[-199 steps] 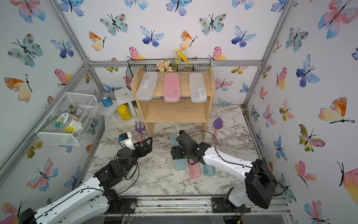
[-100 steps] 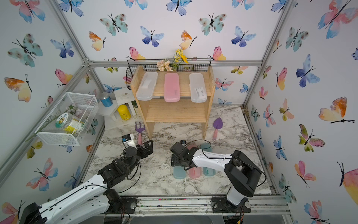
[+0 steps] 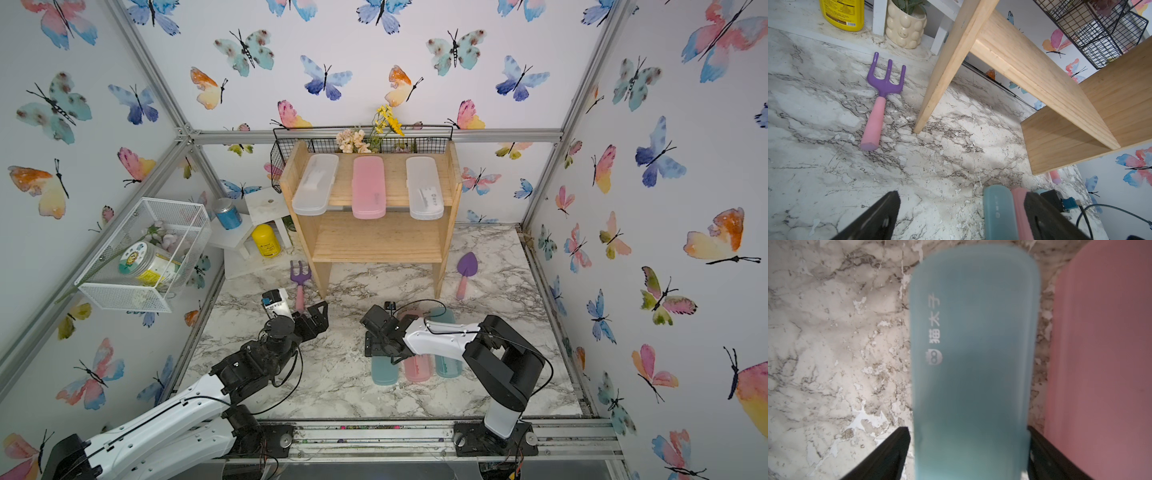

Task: Remove the pencil cases from the shelf
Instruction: Place the pencil case at the center of the board.

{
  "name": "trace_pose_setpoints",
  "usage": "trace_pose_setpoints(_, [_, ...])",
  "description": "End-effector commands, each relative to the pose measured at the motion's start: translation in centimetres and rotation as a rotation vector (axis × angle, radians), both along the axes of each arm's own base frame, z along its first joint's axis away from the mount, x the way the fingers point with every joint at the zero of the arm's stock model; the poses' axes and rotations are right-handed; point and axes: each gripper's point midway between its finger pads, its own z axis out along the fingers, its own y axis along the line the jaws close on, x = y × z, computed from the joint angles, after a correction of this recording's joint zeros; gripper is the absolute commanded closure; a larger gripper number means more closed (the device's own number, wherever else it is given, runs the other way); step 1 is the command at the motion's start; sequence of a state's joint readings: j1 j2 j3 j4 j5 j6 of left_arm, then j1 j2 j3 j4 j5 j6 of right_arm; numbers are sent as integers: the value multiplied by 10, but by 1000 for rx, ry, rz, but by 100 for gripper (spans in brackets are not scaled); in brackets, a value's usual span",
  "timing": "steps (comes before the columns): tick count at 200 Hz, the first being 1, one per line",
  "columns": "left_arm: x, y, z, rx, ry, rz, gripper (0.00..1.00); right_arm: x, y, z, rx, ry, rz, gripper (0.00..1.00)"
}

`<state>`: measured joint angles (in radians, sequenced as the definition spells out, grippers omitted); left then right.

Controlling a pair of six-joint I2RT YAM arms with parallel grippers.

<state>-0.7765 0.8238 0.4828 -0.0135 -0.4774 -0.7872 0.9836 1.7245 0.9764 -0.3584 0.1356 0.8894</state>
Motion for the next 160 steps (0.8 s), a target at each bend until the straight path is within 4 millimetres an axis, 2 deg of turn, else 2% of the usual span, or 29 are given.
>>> trace_pose_setpoints(1, [-1,6,-1,7,-4,20,1,4,3,2,-26,-30,14,8])
trace_pose_setpoints(36, [-1,3,6,-10,-3,14,1,5,9,16,-9,-64,39,4])
trace_pose_setpoints(45, [0,0,10,-20,-7,7,1,6,12,26,1,-85,47,4])
trace_pose_setpoints(63, [2,-12,27,-67,-22,-45,1,9,17,60,28,-168,64,1])
trace_pose_setpoints(81, [5,-31,53,-160,-39,-145,1,14,12,95,67,-257,53,1])
trace_pose_setpoints(98, [6,-49,88,-300,-76,-253,1,20,-2,126,87,-364,28,1])
trace_pose_setpoints(116, [4,-56,127,-455,-144,-335,1,26,-18,150,84,-462,7,1])
trace_pose_setpoints(132, [4,-53,164,-576,-221,-369,1,29,-34,164,47,-510,-12,1])
trace_pose_setpoints(160, [5,-38,222,-730,-350,-375,1,36,-51,176,38,-529,-35,1])
